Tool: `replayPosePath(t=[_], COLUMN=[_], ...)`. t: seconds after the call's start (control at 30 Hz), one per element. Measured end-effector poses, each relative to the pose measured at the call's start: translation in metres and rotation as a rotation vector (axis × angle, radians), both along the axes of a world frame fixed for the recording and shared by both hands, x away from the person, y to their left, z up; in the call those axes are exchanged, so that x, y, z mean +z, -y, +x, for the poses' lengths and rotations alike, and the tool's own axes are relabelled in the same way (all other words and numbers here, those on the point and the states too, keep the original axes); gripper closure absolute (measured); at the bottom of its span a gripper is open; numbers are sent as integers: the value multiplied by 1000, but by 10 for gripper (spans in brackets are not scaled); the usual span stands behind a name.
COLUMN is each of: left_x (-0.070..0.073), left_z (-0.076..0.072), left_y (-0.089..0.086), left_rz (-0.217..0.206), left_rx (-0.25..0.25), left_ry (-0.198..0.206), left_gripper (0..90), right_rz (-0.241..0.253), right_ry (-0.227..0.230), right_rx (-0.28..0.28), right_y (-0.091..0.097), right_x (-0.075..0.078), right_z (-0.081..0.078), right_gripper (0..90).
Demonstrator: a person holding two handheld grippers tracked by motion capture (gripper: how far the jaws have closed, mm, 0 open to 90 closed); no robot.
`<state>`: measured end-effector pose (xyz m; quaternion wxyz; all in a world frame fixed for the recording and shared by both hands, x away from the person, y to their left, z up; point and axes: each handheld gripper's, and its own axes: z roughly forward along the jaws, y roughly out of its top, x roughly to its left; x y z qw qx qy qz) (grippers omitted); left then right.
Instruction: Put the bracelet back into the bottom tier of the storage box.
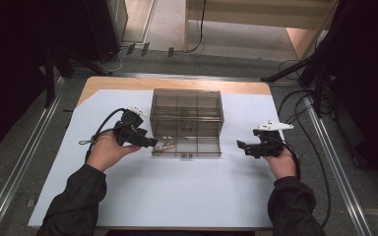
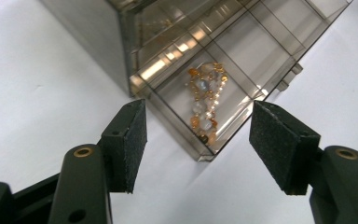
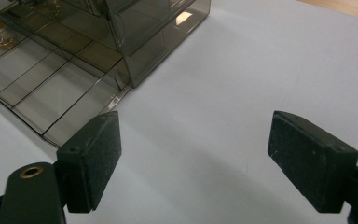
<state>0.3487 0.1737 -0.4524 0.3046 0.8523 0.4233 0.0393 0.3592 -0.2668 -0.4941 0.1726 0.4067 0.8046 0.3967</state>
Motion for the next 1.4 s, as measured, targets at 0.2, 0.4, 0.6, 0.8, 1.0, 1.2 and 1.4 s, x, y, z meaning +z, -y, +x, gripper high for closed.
replayPosePath(t=[0.2, 0.4, 0.6, 0.8, 1.0, 1.2, 1.4], left_x=[-2, -4, -4, -6, -7, -7, -9], left_z=[-3, -5, -8, -11, -13, -18, -21], left_y=[-12, -23, -40, -52, -64, -73, -84], left_rz=[-4, -9, -14, -11, -24, -16, -16], left_rx=[19, 54, 83, 102, 131, 148, 200], left_ry=[4, 3, 19, 36, 40, 79, 80], left_gripper=[389, 377, 367, 386, 375, 377, 364], right_rz=[2, 3, 0, 1, -1, -3, -2], right_ry=[2, 1, 1, 3, 3, 2, 4], right_rx=[1, 4, 7, 8, 13, 13, 20], right_y=[0, -1, -1, -2, -3, -4, -6], right_x=[0, 0, 0, 1, 1, 1, 1], right_z=[1, 2, 2, 3, 4, 5, 7], right_gripper=[185, 185, 185, 185, 186, 187, 187])
